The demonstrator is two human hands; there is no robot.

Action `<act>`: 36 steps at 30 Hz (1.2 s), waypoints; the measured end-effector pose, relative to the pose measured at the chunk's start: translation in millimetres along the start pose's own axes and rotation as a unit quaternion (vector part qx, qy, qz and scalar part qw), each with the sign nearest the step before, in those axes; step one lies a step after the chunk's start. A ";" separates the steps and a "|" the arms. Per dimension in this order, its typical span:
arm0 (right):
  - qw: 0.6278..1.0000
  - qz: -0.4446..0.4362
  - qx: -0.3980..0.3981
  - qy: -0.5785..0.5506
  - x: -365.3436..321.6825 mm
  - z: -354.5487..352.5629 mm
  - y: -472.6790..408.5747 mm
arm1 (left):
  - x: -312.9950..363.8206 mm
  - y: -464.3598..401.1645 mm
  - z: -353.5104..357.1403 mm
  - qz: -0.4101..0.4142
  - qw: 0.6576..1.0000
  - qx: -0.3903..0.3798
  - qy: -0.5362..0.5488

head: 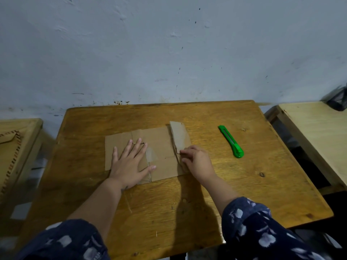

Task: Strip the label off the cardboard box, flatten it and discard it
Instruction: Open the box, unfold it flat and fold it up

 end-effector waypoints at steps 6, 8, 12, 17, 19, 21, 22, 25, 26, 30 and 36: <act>0.998 -0.013 -0.021 0.051 0.1 5.2 -1.5 | -0.5 0.0 0.9 0.003 1.000 0.009 0.002; 0.997 -0.036 -0.016 0.072 -4.4 5.3 0.4 | -1.0 -0.1 1.6 0.004 1.000 0.013 0.004; 0.990 -0.105 -0.020 0.096 -4.6 11.6 6.0 | -1.2 0.3 1.8 0.006 1.000 0.014 0.011; 0.979 -0.133 -0.076 0.137 3.9 24.4 8.5 | -0.3 0.7 0.3 0.011 1.000 0.020 0.014; 0.973 -0.139 -0.072 0.168 7.2 28.2 9.8 | -0.3 1.1 0.5 0.011 1.000 0.025 0.009; 0.967 -0.143 -0.082 0.193 10.7 32.7 10.2 | -0.5 1.0 0.2 0.009 1.000 0.027 0.005; 0.966 -0.144 -0.087 0.199 11.7 34.3 9.4 | -0.6 0.3 0.4 0.008 1.000 0.026 0.003; 0.964 -0.146 -0.093 0.201 12.4 35.7 7.4 | -0.9 2.2 1.1 -0.001 1.000 0.024 -0.003; 0.964 -0.146 -0.093 0.202 12.4 35.8 7.3 | -3.2 5.4 1.4 -0.010 0.999 0.032 -0.003; 0.963 -0.143 -0.097 0.205 11.2 35.6 7.7 | -27.6 30.3 -7.8 -0.089 0.987 0.129 0.017; 0.962 -0.139 -0.097 0.216 11.3 35.6 6.8 | -54.4 58.6 -29.8 -0.243 0.927 0.242 0.151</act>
Point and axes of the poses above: each hand's wrist, its own y-axis away from the middle knuckle, its own z-axis out of the palm, x = y × z, the point moved 7 cm from there along -y, towards the middle knuckle, and after that the axes turned 11 degrees about x, right-handed, at the moved point
